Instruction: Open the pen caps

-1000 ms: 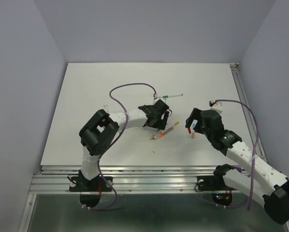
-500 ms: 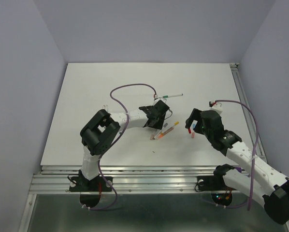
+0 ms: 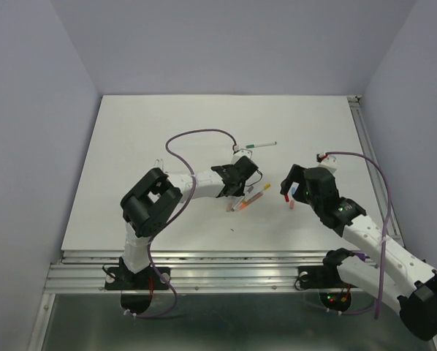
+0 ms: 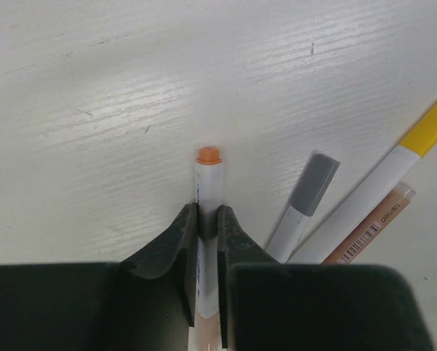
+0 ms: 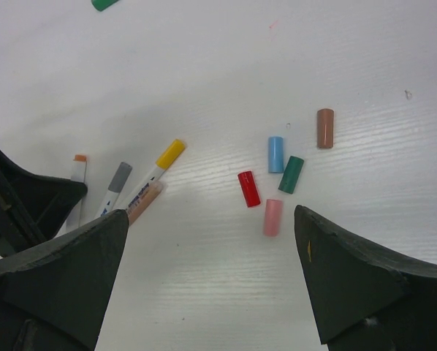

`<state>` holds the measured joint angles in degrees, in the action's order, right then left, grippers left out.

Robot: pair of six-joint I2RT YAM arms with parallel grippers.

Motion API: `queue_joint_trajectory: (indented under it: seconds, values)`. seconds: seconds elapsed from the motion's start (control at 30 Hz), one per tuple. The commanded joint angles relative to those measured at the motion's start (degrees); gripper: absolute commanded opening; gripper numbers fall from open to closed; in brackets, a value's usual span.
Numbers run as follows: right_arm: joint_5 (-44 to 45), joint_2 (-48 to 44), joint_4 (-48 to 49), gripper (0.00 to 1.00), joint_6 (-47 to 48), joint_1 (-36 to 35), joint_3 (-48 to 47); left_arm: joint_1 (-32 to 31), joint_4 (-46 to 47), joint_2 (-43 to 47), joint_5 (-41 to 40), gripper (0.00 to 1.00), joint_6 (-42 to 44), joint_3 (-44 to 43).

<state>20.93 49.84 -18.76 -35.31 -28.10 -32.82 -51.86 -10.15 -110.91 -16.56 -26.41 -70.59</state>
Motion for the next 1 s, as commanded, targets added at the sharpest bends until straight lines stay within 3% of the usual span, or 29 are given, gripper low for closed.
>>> queue_joint_trajectory:
  seconds: [0.0,0.07,0.23,0.43,0.53,0.67,0.83,0.97]
  values:
    - [0.1,-1.1,3.0,1.0,0.8,0.3,1.3,-1.0,-7.8,-2.2,-0.7,0.1,-3.6,4.1]
    - [-0.6,-0.8,3.5,1.0,0.9,0.3,1.4,-1.0,-9.4,-2.1,-2.2,0.0,-4.7,3.8]
    - [-6.3,-0.8,5.3,1.0,3.2,0.3,1.0,-0.9,-13.3,0.3,-10.7,0.0,-7.2,0.5]
    - [-16.5,-5.2,10.8,1.0,5.6,0.3,3.1,-0.6,-16.6,9.9,-20.6,0.0,-11.5,-1.8]
    - [-26.5,-8.2,16.3,1.0,6.0,0.3,5.1,-0.5,-17.1,16.2,-24.6,0.0,-15.0,-0.8]
    - [-37.9,-8.5,21.7,1.0,4.9,0.3,6.2,-0.5,-10.6,25.6,-22.7,0.0,-15.2,3.9]
    - [-50.5,0.6,27.4,1.0,-1.2,0.1,3.1,-0.5,6.9,39.0,-17.0,0.0,-14.0,14.9]
    - [-54.9,7.4,38.0,1.0,-6.3,-3.2,2.8,-0.5,9.5,42.1,-18.1,0.0,-17.7,18.6]
